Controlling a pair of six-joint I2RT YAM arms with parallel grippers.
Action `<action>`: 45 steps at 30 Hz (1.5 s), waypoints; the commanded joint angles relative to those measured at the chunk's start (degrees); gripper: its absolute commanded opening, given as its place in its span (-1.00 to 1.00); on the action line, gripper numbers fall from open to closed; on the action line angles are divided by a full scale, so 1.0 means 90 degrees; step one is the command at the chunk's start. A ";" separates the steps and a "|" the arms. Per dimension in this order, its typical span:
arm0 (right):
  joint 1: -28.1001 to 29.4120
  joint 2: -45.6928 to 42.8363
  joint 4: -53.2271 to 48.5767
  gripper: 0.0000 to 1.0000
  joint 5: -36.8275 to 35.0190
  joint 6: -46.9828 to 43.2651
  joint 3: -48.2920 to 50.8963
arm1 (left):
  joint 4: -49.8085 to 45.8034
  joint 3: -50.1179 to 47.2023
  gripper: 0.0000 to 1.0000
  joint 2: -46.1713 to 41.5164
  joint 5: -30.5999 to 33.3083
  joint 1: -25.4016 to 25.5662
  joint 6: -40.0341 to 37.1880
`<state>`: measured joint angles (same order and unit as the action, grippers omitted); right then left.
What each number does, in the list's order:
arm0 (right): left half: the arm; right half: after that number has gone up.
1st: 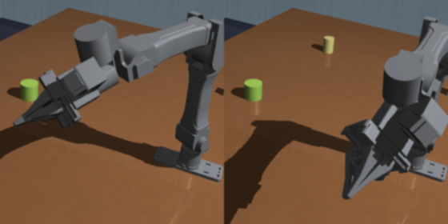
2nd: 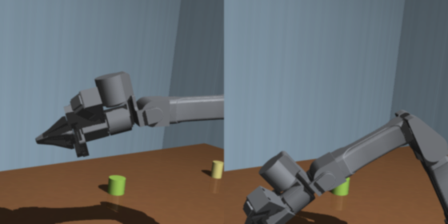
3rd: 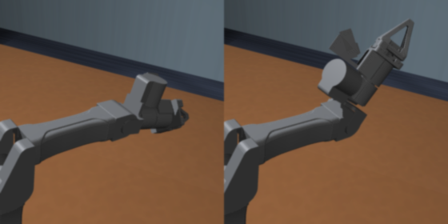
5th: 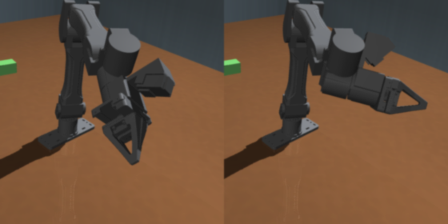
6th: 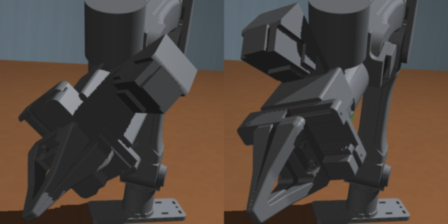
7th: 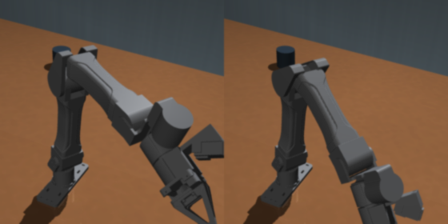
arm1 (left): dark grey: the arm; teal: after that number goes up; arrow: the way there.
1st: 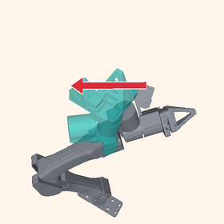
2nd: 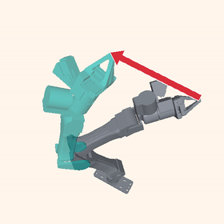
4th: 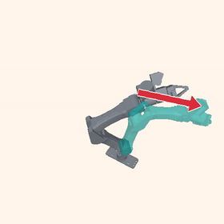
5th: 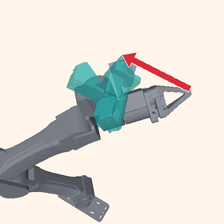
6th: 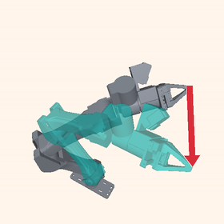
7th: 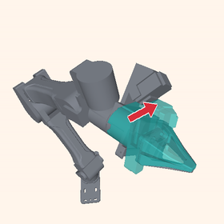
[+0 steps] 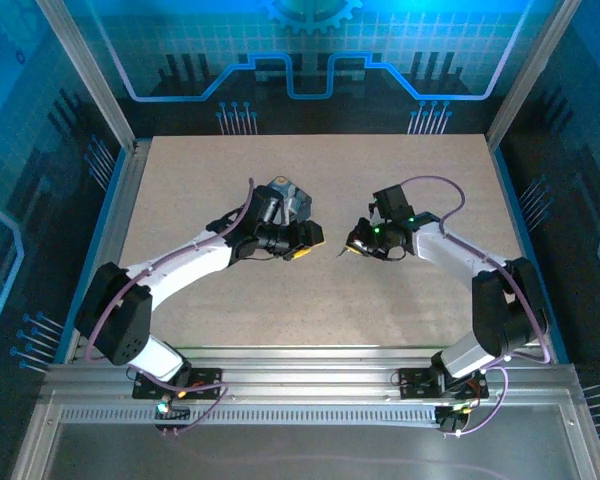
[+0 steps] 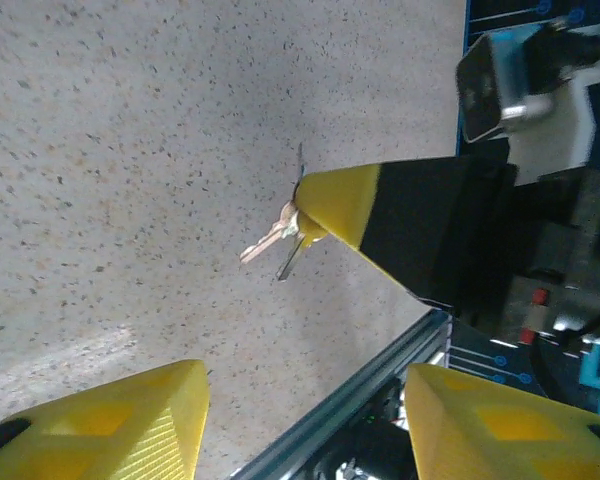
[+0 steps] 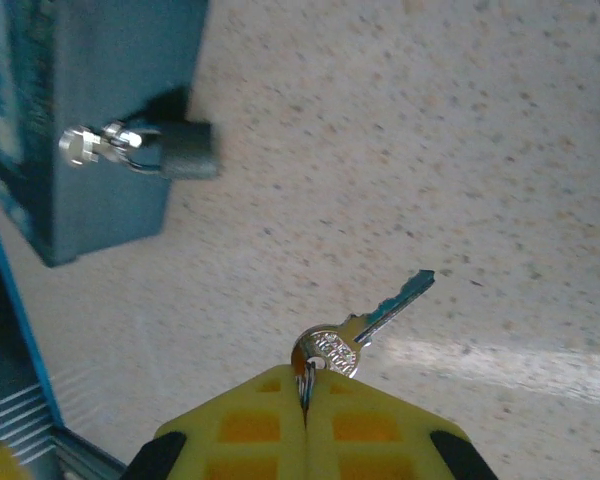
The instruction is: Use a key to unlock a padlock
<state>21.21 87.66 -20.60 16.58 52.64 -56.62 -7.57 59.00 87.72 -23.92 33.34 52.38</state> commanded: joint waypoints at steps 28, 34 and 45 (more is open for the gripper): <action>0.0312 0.0417 0.3586 -1.00 0.2872 -0.1306 0.0306 | 0.0736 -0.0590 0.19 -0.0478 0.0002 -0.0560 0.1839; 0.0006 0.0600 0.3784 -1.00 0.3780 -0.2023 0.0283 | 0.0977 -0.0625 0.18 -0.0578 -0.0301 -0.0564 0.1876; -0.0142 0.0648 0.4203 -1.00 0.3906 -0.1916 0.0470 | 0.1147 -0.0660 0.10 -0.0673 -0.0378 -0.0609 0.1924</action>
<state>20.29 92.62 14.33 49.95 36.34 -53.10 1.15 52.82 82.81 -25.41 28.23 69.12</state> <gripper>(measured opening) 0.041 0.552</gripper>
